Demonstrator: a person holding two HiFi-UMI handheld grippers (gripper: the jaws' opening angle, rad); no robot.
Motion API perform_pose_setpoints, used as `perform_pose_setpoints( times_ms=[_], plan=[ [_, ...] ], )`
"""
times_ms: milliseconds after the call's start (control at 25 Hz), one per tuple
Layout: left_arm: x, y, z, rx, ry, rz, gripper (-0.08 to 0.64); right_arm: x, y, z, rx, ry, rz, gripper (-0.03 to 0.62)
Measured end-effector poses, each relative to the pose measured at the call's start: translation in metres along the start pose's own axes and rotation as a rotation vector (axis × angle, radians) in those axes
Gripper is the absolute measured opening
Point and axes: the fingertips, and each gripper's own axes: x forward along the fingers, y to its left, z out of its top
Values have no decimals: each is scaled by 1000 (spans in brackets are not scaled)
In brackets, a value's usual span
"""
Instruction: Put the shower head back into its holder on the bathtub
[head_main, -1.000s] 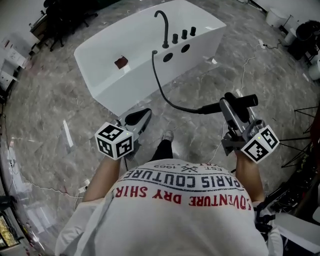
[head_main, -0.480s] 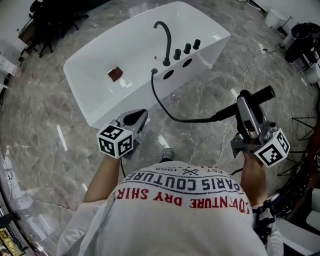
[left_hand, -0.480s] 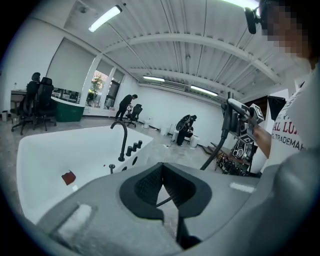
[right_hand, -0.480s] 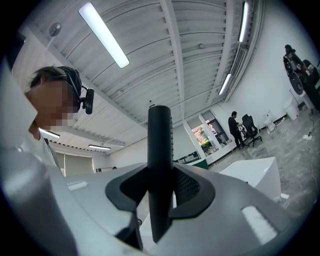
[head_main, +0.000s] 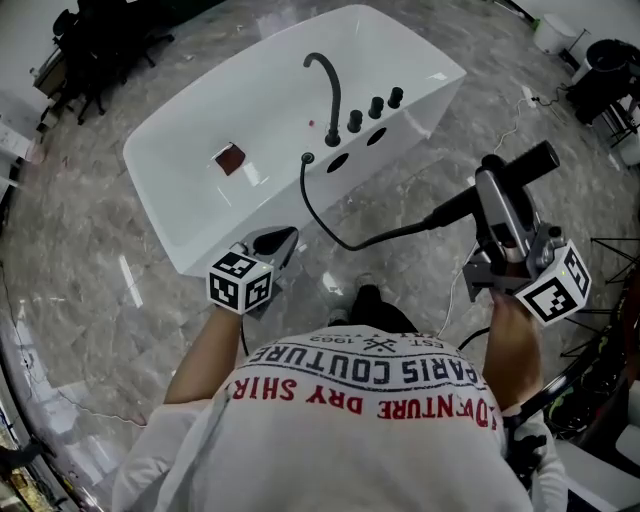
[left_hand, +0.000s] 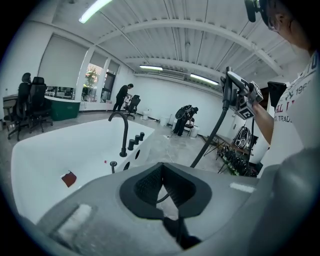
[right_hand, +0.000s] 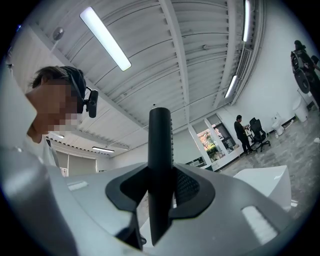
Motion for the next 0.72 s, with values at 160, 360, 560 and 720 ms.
perform_pose_setpoints(
  times_ms=[160, 360, 560, 720],
  plan=[
    [30, 8, -5, -11, 45, 4, 3, 12, -26, 9, 16, -2, 26, 124],
    [72, 19, -9, -20, 91, -1, 3, 34, -70, -3, 55, 34, 53, 124],
    [112, 32, -17, -7, 111, -4, 3, 56, -113, -26, 108, 102, 52, 124],
    [145, 53, -38, -1, 158, 31, 3, 73, -140, -31, 123, 136, 56, 124]
  ],
)
